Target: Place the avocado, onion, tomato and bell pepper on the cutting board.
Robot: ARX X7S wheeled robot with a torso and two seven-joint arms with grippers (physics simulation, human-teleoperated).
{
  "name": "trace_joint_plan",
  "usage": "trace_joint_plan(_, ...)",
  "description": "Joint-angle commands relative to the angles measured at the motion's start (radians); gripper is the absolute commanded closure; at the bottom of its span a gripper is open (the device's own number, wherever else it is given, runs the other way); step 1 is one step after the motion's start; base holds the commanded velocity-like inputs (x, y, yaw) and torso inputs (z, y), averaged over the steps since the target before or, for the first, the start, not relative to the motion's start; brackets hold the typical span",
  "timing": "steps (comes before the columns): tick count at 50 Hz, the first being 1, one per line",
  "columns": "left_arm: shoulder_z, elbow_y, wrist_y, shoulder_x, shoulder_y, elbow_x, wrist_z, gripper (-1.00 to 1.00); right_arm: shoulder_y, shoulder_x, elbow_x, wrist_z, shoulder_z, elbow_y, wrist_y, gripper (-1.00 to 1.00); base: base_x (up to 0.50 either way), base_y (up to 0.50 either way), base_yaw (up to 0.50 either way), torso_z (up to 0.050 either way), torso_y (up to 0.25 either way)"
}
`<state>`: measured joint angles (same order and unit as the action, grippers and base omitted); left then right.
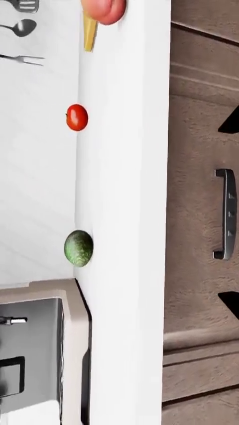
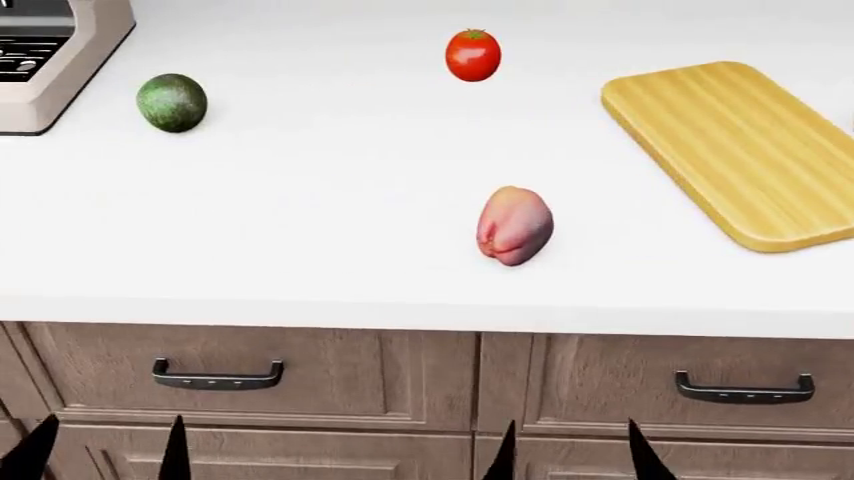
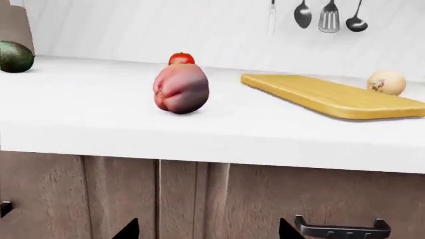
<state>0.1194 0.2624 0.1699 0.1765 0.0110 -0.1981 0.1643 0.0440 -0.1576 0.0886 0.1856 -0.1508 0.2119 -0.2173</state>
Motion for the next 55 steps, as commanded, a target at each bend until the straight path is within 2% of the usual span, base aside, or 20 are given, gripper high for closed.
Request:
trace_joint_plan(1,-0.064,0.326,0.328,0.061,-0.058,-0.147,0.056,-1.0,0.088,-0.055,0.019,0.022,0.021,0.296,-0.342,-1.0,0.0,0.0,0.0,0.0,0.0)
trace_joint_plan(8,-0.11,0.483,0.534,0.122,-0.16,-0.216,0.102,-1.0,0.197,-0.092,0.041,0.024,0.054,0.44,-0.576,-1.0,0.0,0.0,0.0,0.0,0.0)
trace_joint_plan(11,-0.159,0.533,0.681,0.169,-0.284,-0.265,0.128,-1.0,0.331,-0.125,0.083,-0.008,0.083,0.506,-0.743,-1.0,0.0,0.0,0.0,0.0,0.0)
trace_joint_plan(12,-0.227,0.479,0.831,0.248,-0.434,-0.415,0.094,-1.0,0.481,-0.184,0.164,-0.084,0.129,0.52,-0.893,-1.0,0.0,0.0,0.0,0.0,0.0)
trace_joint_plan(13,-0.215,0.507,0.981,0.098,-0.584,-0.265,-0.056,-1.0,0.631,-0.18,0.172,-0.085,0.134,0.531,-1.043,-1.0,0.0,0.0,0.0,0.0,0.0)
trace_joint_plan(14,-0.223,0.546,1.131,0.098,-0.734,-0.115,-0.206,-1.0,0.781,-0.179,0.176,-0.086,0.134,0.532,-1.193,-1.0,0.0,0.0,0.0,0.0,0.0)
trace_joint_plan(15,-0.221,0.534,1.281,0.103,-0.884,-0.022,-0.286,-1.0,0.925,-0.177,0.18,-0.087,0.135,0.53,-1.219,-1.0,0.0,0.0,0.0,0.0,0.0)
trace_joint_plan(16,-0.215,0.53,1.315,0.109,-1.004,-0.024,-0.288,-1.0,0.947,-0.177,0.182,-0.087,0.134,0.53,-1.235,-1.0,0.0,0.0,0.0,0.0,0.0)
trace_joint_plan(21,-0.205,0.502,1.353,0.126,-1.083,-0.039,-0.302,-1.0,1.048,-0.197,0.188,-0.093,0.095,0.497,-1.272,-1.0,0.0,0.0,0.0,0.0,0.0)
trace_joint_plan(32,-0.182,0.362,1.377,0.163,-1.309,-0.052,-0.311,-1.0,1.247,-0.215,0.178,-0.117,0.012,0.305,-1.207,-1.0,0.0,0.0,0.0,0.0,0.0)
trace_joint_plan(38,-0.185,0.323,1.379,0.164,-1.335,-0.062,-0.311,-1.0,1.339,-0.205,0.178,-0.123,0.0,0.233,-1.209,-1.0,0.0,0.0,0.0,0.0,0.0)
trace_joint_plan(47,-0.211,0.35,1.395,0.169,-1.312,-0.089,-0.299,-1.0,1.327,-0.194,0.187,-0.117,-0.008,0.253,-1.229,-1.0,0.28,0.0,0.0,0.0,0.0)
trace_joint_plan(55,-0.242,0.343,1.398,0.213,-1.322,-0.277,-0.158,-1.0,1.319,-0.202,0.194,-0.119,-0.01,0.272,-1.237,-1.0,0.5,0.0,0.0,0.0,0.0)
